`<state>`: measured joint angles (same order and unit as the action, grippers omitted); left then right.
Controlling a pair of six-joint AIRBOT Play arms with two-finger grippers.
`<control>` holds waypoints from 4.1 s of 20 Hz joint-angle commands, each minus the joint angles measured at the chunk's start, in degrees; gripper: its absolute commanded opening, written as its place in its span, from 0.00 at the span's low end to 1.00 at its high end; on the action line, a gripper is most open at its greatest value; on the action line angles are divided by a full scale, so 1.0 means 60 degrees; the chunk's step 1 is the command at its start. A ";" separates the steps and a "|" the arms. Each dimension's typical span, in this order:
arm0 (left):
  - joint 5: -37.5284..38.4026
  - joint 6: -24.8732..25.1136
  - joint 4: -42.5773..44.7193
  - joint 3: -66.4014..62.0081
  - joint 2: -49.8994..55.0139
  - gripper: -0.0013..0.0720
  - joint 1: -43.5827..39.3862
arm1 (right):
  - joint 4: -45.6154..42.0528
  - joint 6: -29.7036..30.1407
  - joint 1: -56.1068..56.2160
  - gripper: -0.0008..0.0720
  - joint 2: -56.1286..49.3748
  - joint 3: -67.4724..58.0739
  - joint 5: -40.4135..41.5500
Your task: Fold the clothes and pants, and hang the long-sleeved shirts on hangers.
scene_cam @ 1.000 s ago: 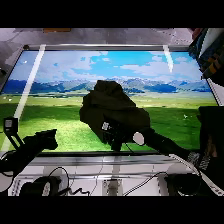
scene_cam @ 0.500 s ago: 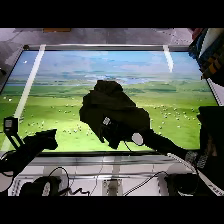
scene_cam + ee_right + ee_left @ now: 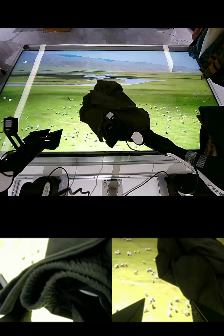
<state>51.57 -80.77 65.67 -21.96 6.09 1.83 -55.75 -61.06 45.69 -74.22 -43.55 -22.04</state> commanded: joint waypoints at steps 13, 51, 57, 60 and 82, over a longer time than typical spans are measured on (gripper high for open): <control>0.0025 0.0539 -0.2528 0.1202 0.0841 0.92 -0.1024 | 0.0302 -0.1956 0.0197 0.80 0.0000 -0.0025 0.0656; -0.4670 0.1115 -0.1155 -0.1716 0.8568 0.89 -0.8105 | -0.0251 -0.1927 -0.1603 0.06 0.1741 -0.0153 -0.0379; -0.5362 0.1107 0.0583 -0.2076 0.9085 0.89 -0.8936 | -0.0280 -0.1927 -0.1603 0.06 0.1741 -0.0153 -0.0073; -0.6586 0.1107 0.0805 -0.2076 0.9326 0.89 -0.8936 | -0.0273 -0.1927 -0.1603 0.06 0.1741 -0.0153 -0.0073; -0.4171 0.1111 0.2186 -0.2076 0.8174 0.03 -0.6637 | -0.0495 -0.1934 -0.1606 0.06 0.1741 -0.0153 0.0554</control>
<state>13.04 -74.11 72.25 -34.37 55.94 -38.85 -58.76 -72.62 36.05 -63.81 -44.40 -18.98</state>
